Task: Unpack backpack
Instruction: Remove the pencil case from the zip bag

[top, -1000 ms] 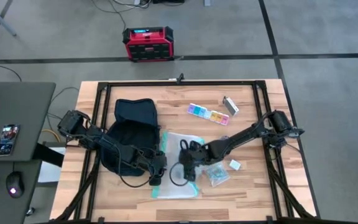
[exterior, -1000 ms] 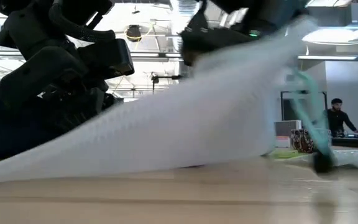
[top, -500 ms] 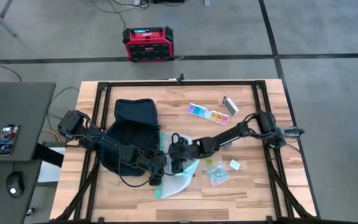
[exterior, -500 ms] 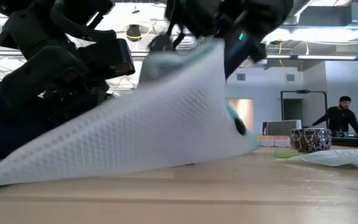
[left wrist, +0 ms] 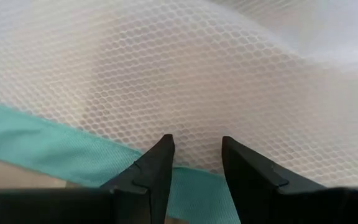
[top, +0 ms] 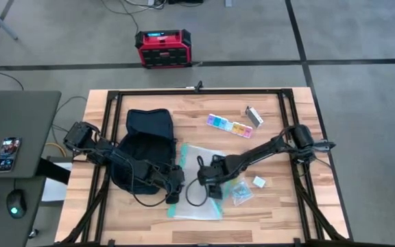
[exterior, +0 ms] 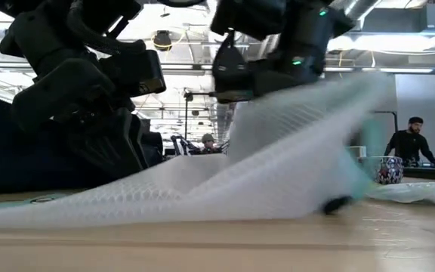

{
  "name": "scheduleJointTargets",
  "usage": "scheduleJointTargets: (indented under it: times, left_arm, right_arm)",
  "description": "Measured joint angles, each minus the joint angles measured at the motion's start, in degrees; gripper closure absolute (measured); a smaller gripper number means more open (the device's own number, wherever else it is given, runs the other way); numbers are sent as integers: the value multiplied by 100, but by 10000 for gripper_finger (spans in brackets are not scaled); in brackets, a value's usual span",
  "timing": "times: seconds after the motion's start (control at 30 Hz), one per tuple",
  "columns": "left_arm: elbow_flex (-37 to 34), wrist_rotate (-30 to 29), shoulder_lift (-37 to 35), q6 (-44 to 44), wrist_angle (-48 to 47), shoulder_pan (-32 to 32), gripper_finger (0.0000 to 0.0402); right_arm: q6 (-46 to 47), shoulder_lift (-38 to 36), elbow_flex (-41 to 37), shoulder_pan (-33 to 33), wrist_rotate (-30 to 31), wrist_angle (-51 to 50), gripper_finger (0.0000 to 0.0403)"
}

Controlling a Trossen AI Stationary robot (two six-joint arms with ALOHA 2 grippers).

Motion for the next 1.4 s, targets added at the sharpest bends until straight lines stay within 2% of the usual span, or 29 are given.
scheduleJointTargets:
  times: [0.17,0.43,0.57,0.63,0.77,0.97,1.23,1.4]
  left_arm:
    - [2,-27,-4,-92,-52,-2,277]
    - [2,-27,-2,-105,-49,-1,277]
    - [-7,-32,-17,-114,-170,-2,277]
    - [-7,-48,-17,-145,-166,-2,277]
    - [-3,-20,-134,-215,-125,-2,277]
    - [419,131,-569,-73,-410,54,277]
    - [1496,76,-1147,-53,-1845,147,277]
    - [1696,90,-1187,-542,-2207,213,277]
  right_arm:
    - [228,-153,-23,229,-26,-894,97]
    - [721,-227,-14,574,37,-1651,97]
    - [937,-352,-76,777,-150,-2511,97]
    - [1191,-495,-76,864,-173,-2614,97]
    - [1730,-1136,-55,1012,298,-2824,97]
    - [2478,-2067,-49,1344,1003,-2727,97]
    - [4077,-2684,-42,2360,2020,-3132,97]
    - [6162,-2684,-163,3010,2122,-3654,97]
